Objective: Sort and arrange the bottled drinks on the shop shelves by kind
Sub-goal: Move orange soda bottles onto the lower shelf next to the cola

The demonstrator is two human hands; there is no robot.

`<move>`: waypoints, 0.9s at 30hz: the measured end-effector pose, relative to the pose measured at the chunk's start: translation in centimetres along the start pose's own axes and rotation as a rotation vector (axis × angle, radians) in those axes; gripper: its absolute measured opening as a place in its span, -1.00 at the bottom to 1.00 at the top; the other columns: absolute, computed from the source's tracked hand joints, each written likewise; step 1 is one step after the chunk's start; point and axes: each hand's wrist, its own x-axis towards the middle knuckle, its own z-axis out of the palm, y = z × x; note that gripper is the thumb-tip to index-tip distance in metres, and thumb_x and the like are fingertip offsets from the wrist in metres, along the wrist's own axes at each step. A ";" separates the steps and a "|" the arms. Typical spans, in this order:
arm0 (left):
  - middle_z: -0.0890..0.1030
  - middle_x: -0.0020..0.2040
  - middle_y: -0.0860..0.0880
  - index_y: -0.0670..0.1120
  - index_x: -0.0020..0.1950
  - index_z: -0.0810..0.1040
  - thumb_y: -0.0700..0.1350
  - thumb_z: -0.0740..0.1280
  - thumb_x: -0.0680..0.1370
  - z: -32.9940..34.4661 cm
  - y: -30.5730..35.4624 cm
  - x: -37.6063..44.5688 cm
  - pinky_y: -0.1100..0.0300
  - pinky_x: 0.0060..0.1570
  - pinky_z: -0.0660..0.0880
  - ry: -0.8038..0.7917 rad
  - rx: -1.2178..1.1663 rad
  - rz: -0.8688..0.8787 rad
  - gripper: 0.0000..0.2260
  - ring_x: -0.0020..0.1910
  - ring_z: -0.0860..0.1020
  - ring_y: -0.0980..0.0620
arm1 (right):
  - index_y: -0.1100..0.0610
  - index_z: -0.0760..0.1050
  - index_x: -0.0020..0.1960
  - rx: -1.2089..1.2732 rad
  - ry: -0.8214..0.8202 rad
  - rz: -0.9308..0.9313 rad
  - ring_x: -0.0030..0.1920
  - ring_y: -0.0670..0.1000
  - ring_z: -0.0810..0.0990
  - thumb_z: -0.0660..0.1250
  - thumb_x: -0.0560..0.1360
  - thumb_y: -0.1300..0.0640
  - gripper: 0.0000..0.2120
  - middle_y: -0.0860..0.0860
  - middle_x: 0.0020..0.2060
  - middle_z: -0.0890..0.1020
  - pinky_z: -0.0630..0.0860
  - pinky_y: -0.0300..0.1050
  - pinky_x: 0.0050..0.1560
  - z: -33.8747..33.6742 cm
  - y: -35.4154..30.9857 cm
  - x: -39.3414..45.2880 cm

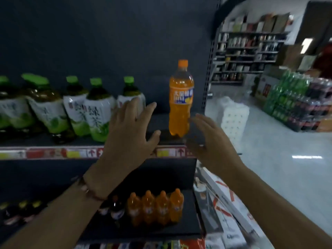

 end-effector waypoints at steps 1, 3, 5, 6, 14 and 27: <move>0.23 0.50 -0.23 -0.02 0.53 0.26 0.13 0.35 0.51 0.4 -1.0 1.5 -0.24 0.40 0.23 -0.014 0.056 0.006 -0.36 0.46 0.23 -0.29 | -0.08 0.32 0.39 0.094 -0.016 0.079 0.30 -0.07 0.38 0.42 0.46 0.06 -0.46 -0.15 0.28 0.40 0.36 -0.15 0.26 0.5 -0.1 2.1; 0.10 0.55 -0.26 0.00 0.56 0.19 0.13 0.39 0.48 1.7 -3.0 4.0 -0.32 0.44 0.09 -0.076 0.138 -0.014 -0.29 0.51 0.09 -0.35 | -0.11 0.33 0.28 0.289 -0.001 0.216 0.21 -0.06 0.46 0.47 0.41 0.06 -0.48 -0.19 0.14 0.45 0.45 -0.09 0.12 2.5 0.7 6.0; -0.02 0.58 -0.24 0.02 0.58 0.14 0.11 0.43 0.45 3.2 -5.1 6.2 -0.36 0.45 0.00 -0.135 0.194 -0.033 -0.22 0.53 -0.04 -0.38 | -0.07 0.29 0.27 0.431 0.064 0.338 0.20 0.02 0.52 0.50 0.26 -0.10 -0.34 -0.08 0.18 0.52 0.54 0.08 0.13 4.7 1.9 9.1; -0.05 0.58 -0.23 0.02 0.57 0.15 0.10 0.45 0.42 3.9 -6.1 7.0 -0.37 0.44 0.00 -0.154 0.211 -0.029 -0.20 0.53 -0.06 -0.39 | -0.03 0.24 0.35 0.495 0.093 0.399 0.23 0.06 0.52 0.51 0.18 -0.17 -0.16 -0.02 0.24 0.51 0.53 0.18 0.17 5.8 2.7 10.4; 0.10 0.58 -0.18 -0.07 0.49 0.33 0.10 0.51 0.35 8.2 -9.8 8.1 -0.25 0.34 0.27 -0.035 0.202 0.094 -0.23 0.46 0.19 -0.32 | -0.03 0.28 0.38 0.577 0.172 0.639 0.22 0.07 0.51 0.55 0.28 -0.14 -0.23 -0.05 0.25 0.50 0.52 0.00 0.08 11.2 5.3 13.7; 0.45 0.36 0.23 0.28 0.45 0.22 0.18 0.50 0.40 2.1 -2.8 1.6 0.05 0.25 0.45 -0.380 -1.379 -0.179 -0.30 0.38 0.41 0.12 | -0.26 0.34 0.05 0.574 0.053 0.493 -0.08 -0.16 0.59 0.54 0.27 -0.07 -0.53 -0.32 -0.08 0.56 0.46 -0.37 -0.26 6.5 -4.1 1.8</move>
